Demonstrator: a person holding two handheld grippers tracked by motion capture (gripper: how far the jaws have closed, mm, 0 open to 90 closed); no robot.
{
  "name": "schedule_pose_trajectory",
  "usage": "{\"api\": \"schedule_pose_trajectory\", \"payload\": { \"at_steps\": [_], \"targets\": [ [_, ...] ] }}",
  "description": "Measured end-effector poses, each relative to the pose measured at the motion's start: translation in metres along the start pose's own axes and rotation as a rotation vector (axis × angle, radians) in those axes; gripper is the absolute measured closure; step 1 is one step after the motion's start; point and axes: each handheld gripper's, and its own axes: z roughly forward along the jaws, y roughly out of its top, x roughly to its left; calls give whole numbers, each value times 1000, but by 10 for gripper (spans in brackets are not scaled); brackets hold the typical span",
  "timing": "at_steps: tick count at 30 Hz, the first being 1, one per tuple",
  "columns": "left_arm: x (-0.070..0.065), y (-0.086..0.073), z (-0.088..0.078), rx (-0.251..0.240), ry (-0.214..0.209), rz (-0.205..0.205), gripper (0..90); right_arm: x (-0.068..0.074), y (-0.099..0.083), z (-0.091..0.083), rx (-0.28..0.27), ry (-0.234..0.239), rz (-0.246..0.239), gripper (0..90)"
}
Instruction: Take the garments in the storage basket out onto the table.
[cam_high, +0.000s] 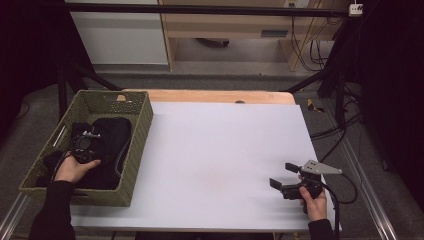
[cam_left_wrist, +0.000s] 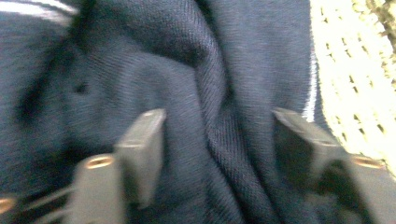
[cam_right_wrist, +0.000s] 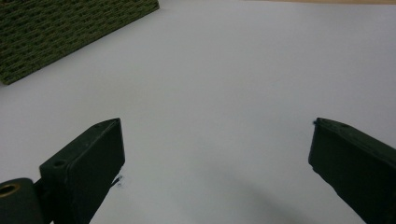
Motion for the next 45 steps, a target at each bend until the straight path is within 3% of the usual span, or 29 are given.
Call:
{"api": "schedule_pose_trajectory", "payload": {
  "at_steps": [6,13,21,27,31,45],
  "targets": [
    [-4,-1,-2,-9,-22,38,667,0,0,0,-1,0,1,43],
    [-5,-1,-5,-6,-11,62,769,0,0,0,-1,1,1,43],
    [-8,0,-12,-12,-4,62,791,0,0,0,-1,1,1,43],
    [-9,1,-19,-51,-16,41,795,0,0,-1,-3,2,5,43],
    [-8,1,-26,-109,-44,12,796,0,0,-1,-3,3,2,43],
    [-7,1,-45,-265,-59,-23,798,0,0,-1,-2,1,4,44]
  ]
}}
